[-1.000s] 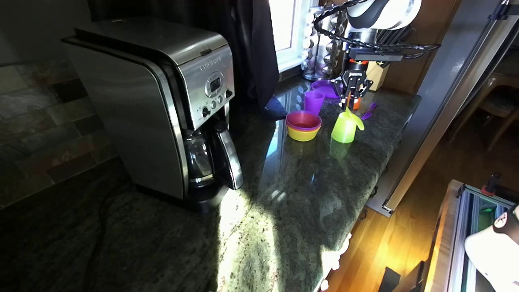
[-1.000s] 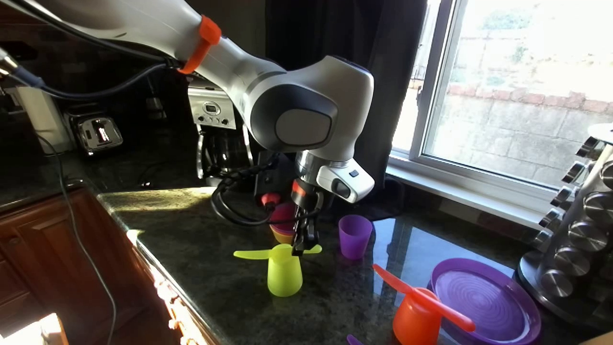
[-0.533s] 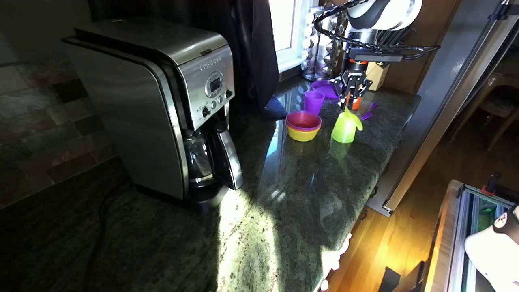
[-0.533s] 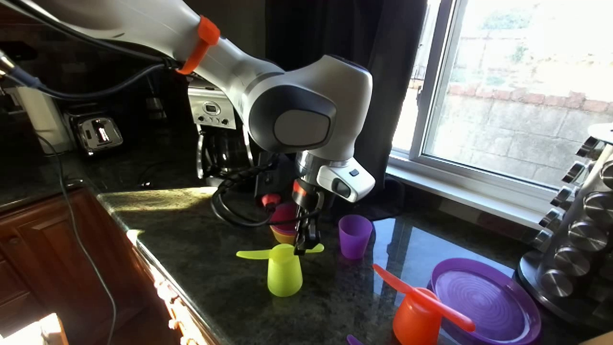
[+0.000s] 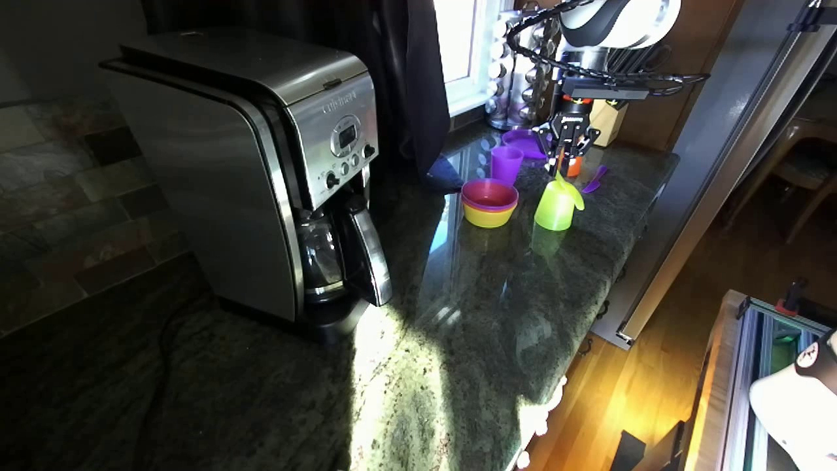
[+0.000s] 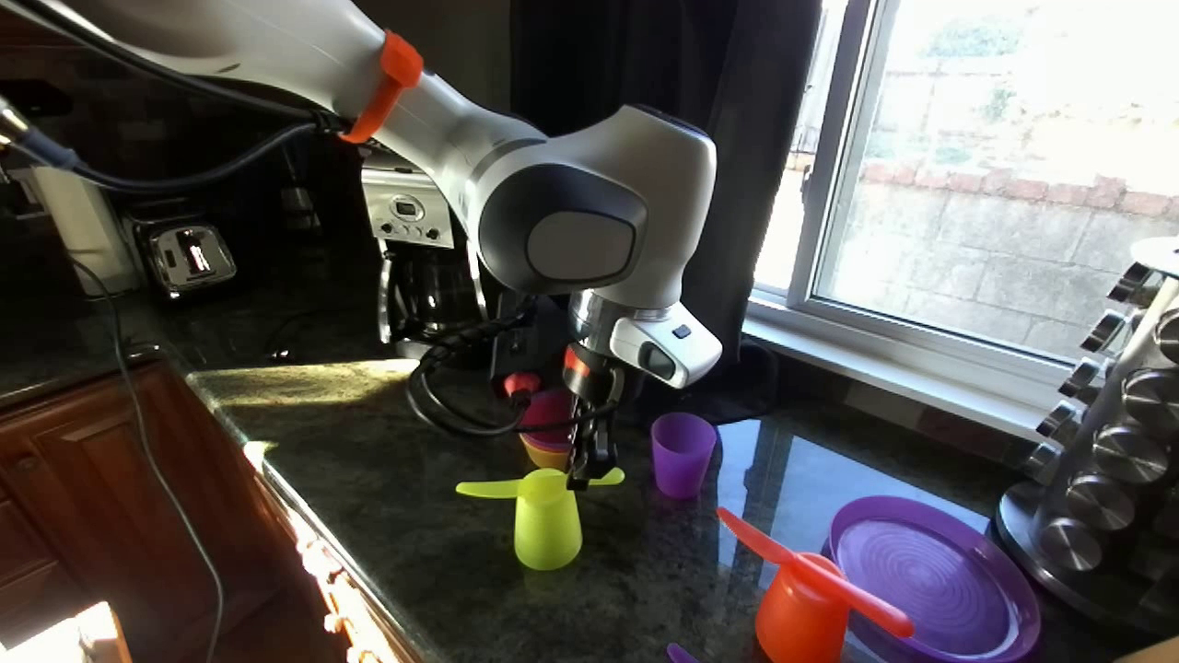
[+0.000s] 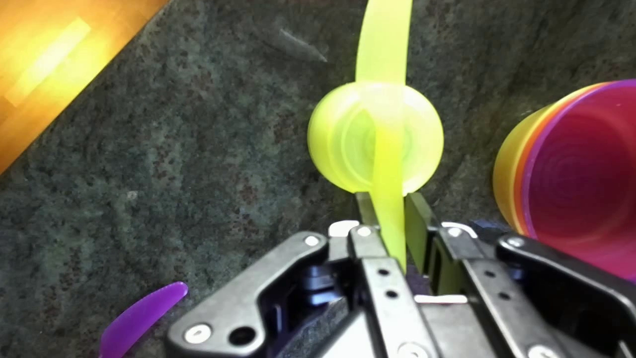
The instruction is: Place the yellow cup upside down then put the yellow cup on top of the yellow cup.
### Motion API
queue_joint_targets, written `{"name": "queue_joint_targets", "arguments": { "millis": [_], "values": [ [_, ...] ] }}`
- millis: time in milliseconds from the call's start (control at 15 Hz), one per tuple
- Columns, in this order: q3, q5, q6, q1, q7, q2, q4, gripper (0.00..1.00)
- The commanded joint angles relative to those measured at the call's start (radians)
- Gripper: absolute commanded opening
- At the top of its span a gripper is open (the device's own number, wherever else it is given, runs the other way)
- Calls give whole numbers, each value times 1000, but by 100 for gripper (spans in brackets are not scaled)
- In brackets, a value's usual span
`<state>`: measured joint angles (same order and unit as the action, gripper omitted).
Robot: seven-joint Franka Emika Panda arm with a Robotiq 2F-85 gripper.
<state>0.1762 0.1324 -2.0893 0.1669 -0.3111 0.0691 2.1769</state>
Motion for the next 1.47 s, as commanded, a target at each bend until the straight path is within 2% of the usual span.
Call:
{"name": "queue_joint_targets", "arguments": {
  "millis": [0, 67, 133, 667, 733, 1267, 1400],
  "values": [
    [0, -9, -25, -3, -18, -23, 31, 8],
    [0, -9, -26, -3, -18, -23, 31, 19],
    [0, -10, -26, -3, -19, -23, 31, 39],
    [0, -13, -32, -4, -19, -29, 37, 97],
    [0, -13, -33, -4, -20, -30, 38, 100],
    [-2, -21, -35, -4, 11, -57, 57, 100],
    [-5, -36, -77, -6, 26, -95, 92, 100]
  ]
}}
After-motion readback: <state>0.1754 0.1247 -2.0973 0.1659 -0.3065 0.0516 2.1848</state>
